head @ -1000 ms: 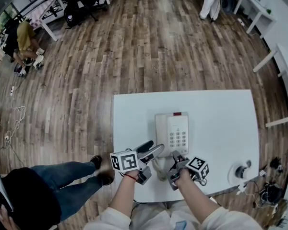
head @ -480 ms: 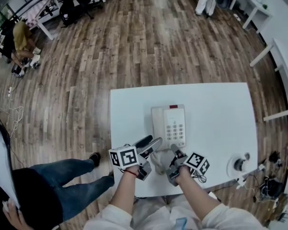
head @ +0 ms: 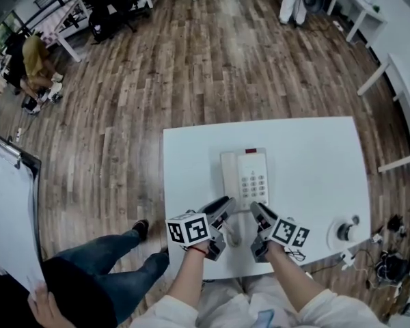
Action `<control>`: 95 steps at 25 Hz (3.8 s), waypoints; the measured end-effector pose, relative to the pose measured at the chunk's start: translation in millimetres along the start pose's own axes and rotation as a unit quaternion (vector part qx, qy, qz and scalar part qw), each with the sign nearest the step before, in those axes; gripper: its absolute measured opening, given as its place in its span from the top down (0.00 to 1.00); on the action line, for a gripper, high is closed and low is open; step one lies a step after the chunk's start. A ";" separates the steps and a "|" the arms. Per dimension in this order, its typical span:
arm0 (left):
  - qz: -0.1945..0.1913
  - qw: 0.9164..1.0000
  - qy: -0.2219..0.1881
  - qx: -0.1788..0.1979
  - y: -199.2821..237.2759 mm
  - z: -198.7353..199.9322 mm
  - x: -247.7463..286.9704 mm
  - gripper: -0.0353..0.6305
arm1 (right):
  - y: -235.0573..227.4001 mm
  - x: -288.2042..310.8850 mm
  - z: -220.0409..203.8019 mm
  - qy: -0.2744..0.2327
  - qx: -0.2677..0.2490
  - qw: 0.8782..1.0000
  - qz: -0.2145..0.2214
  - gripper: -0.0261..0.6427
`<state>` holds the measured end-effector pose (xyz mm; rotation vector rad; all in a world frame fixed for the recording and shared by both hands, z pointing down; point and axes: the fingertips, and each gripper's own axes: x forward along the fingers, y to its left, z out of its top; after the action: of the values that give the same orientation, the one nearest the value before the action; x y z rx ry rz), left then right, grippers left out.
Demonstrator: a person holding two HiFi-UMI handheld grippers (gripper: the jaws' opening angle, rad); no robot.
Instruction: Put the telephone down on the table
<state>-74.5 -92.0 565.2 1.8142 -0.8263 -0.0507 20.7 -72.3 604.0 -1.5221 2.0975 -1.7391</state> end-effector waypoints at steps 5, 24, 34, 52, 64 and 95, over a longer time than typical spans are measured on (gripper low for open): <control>0.022 1.000 0.012 0.006 2.9 -6.8 -1.3 0.91 | 7.0 -4.5 5.7 -0.001 -0.067 0.998 0.000 0.75; 0.057 0.995 0.064 0.057 -15.5 -50.8 -8.5 0.94 | 45.6 -28.9 -8.4 0.030 -0.241 0.969 0.051 0.90; 0.057 0.994 0.068 0.064 -34.5 -60.0 -20.9 0.94 | 53.9 -52.1 -8.1 0.042 -0.257 0.963 0.062 0.90; 0.055 0.990 0.079 0.101 -82.2 -76.2 -47.6 0.94 | 77.0 -100.9 -13.1 0.071 -0.295 0.947 0.103 0.90; 0.045 0.989 0.075 0.120 -106.1 -80.6 -51.7 0.94 | 83.5 -118.4 -14.6 0.094 -0.326 0.931 0.133 0.90; 0.049 0.986 0.073 0.141 -115.2 -65.2 -37.5 0.94 | 86.7 -112.0 3.8 0.100 -0.332 0.928 0.137 0.91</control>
<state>-17.6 1.3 481.7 2.0100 -0.8489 0.2724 25.7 -8.8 477.4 -1.0666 3.0365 -1.1833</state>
